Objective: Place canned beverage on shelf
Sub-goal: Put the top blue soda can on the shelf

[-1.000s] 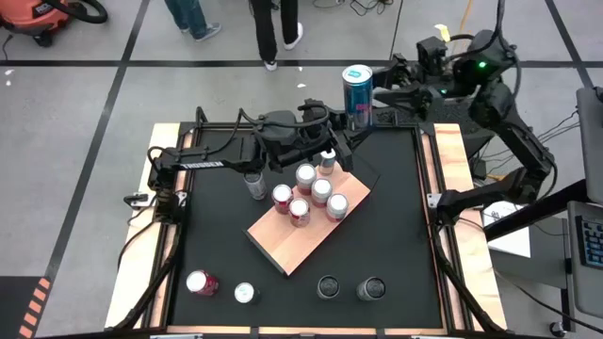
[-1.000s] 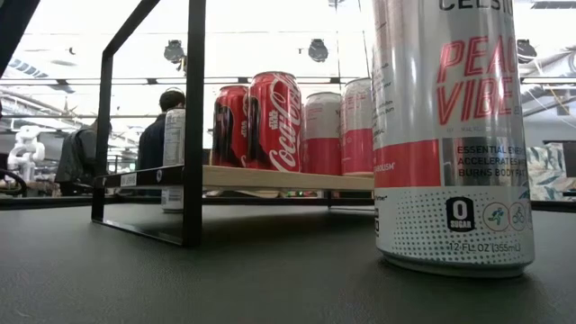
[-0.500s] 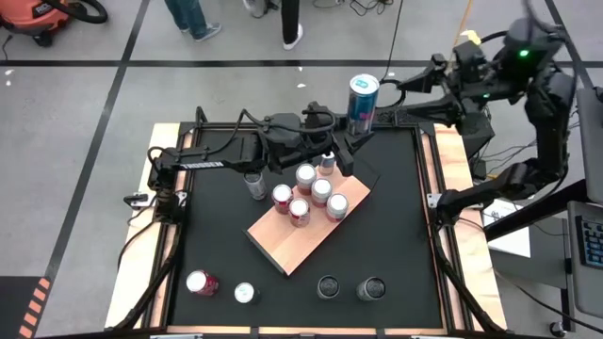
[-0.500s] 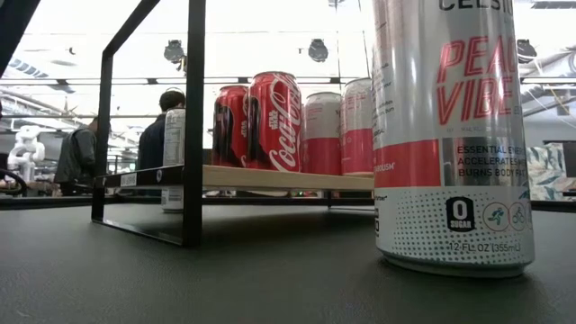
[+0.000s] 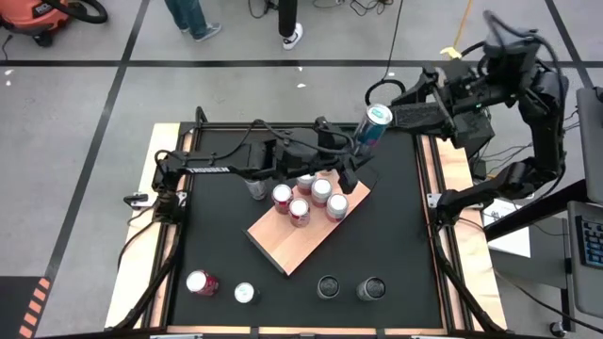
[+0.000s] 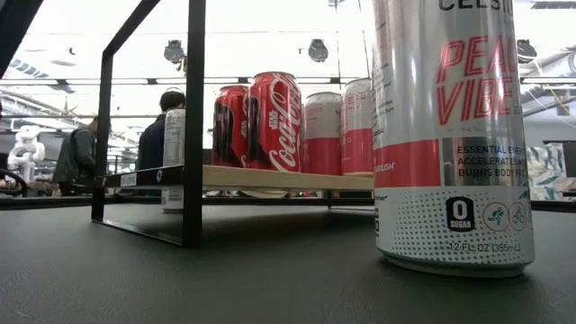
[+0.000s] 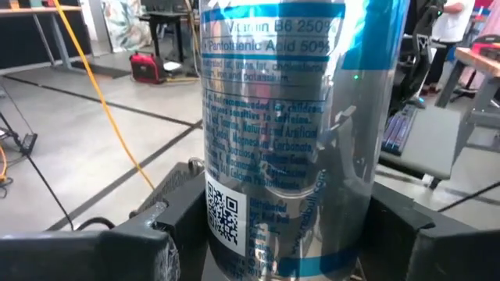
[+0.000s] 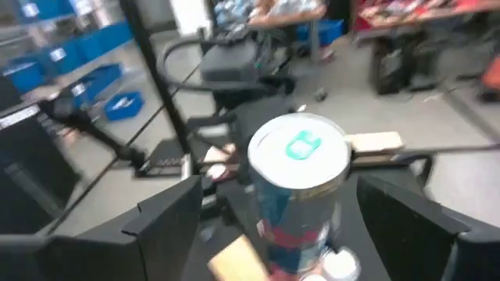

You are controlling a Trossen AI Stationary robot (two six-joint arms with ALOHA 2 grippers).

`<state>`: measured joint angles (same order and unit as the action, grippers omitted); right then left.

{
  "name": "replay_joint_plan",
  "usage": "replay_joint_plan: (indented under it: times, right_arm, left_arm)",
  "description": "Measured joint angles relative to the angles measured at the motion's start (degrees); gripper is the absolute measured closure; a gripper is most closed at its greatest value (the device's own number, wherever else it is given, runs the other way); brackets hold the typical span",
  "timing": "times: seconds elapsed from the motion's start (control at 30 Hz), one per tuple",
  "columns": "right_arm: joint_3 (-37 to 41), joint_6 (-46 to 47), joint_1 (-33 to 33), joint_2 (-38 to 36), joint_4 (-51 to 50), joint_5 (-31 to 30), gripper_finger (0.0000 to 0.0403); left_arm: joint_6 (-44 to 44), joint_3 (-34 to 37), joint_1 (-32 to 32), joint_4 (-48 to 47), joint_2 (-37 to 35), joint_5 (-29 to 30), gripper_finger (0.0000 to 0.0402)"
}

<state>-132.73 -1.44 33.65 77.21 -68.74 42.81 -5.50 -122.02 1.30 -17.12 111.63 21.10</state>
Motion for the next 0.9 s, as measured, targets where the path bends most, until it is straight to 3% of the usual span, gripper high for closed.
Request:
replay_joint_plan:
  times: [0.73,0.9]
  right_arm:
    - [0.04,-10.28,-6.62,5.23,-11.46,-2.62,0.0085]
    - [0.13,-10.81,-9.59,6.28,-12.25,-8.58,0.0085]
  left_arm:
    - [-0.10,-0.02,0.20,-2.87,2.43,-5.68,0.0159]
    - [-0.08,-0.02,0.22,-3.48,2.43,-6.12,0.0159]
